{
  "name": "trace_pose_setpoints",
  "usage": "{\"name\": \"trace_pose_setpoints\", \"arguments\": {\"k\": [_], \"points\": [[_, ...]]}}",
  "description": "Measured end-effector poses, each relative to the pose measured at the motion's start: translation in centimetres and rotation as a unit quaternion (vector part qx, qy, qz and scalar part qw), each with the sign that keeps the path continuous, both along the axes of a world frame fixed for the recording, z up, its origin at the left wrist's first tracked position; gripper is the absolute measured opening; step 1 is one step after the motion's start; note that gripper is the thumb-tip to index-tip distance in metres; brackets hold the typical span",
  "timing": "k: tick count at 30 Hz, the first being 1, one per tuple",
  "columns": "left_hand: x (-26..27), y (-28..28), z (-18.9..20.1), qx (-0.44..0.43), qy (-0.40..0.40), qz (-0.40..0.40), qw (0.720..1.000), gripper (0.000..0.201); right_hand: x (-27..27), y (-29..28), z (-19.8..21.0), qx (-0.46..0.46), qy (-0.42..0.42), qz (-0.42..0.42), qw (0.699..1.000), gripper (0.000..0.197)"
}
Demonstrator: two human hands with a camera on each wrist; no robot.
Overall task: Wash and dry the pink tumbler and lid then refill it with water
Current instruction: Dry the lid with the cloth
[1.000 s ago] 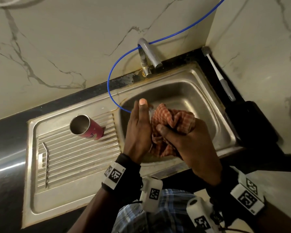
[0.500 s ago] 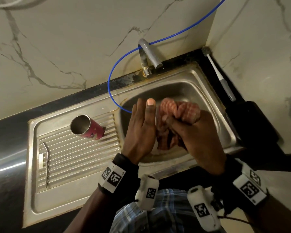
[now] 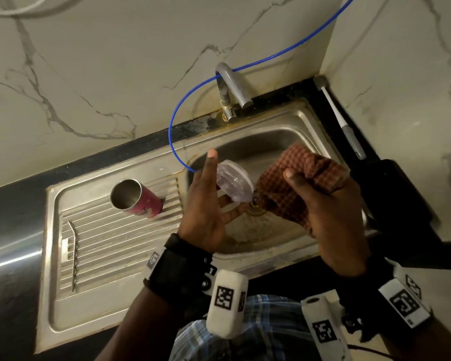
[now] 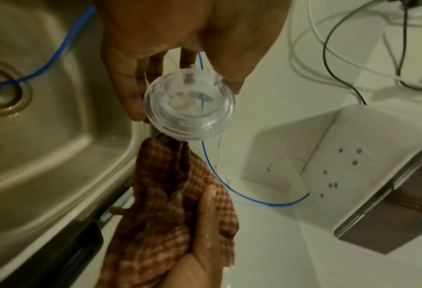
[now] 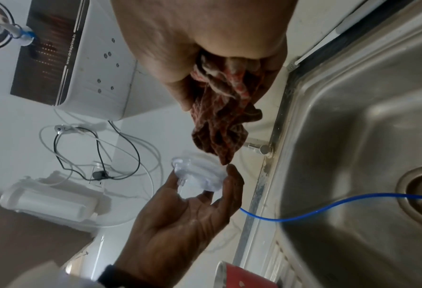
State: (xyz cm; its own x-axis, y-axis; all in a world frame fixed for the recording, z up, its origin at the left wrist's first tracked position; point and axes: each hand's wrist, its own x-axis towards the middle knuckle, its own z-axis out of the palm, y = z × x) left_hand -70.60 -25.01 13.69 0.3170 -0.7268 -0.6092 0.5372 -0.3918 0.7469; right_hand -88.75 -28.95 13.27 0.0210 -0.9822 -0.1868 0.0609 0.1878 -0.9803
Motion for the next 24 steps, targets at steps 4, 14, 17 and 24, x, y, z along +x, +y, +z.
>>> {"name": "trace_pose_setpoints", "arguments": {"k": [4, 14, 17, 24], "points": [[-0.3, 0.4, 0.3, 0.005, 0.001, -0.010, 1.000, 0.069, 0.0, 0.4, 0.1, -0.025, -0.004, 0.009, 1.000, 0.013], [-1.8, 1.1, 1.3, -0.035, -0.015, -0.093, 0.995, 0.050, 0.2, -0.1, 0.5, -0.133, 0.158, 0.067, 0.976, 0.007], [-2.5, 1.1, 1.0, -0.033, -0.021, -0.107, 0.993, 0.051, 1.0, -0.1, 1.2, -0.160, 0.154, 0.108, 0.969, 0.008], [-2.5, -0.1, 0.5, -0.047, -0.012, -0.006, 0.999, 0.048, 2.0, 1.5, 1.1, -0.162, 0.133, 0.187, 0.960, 0.010]]}}
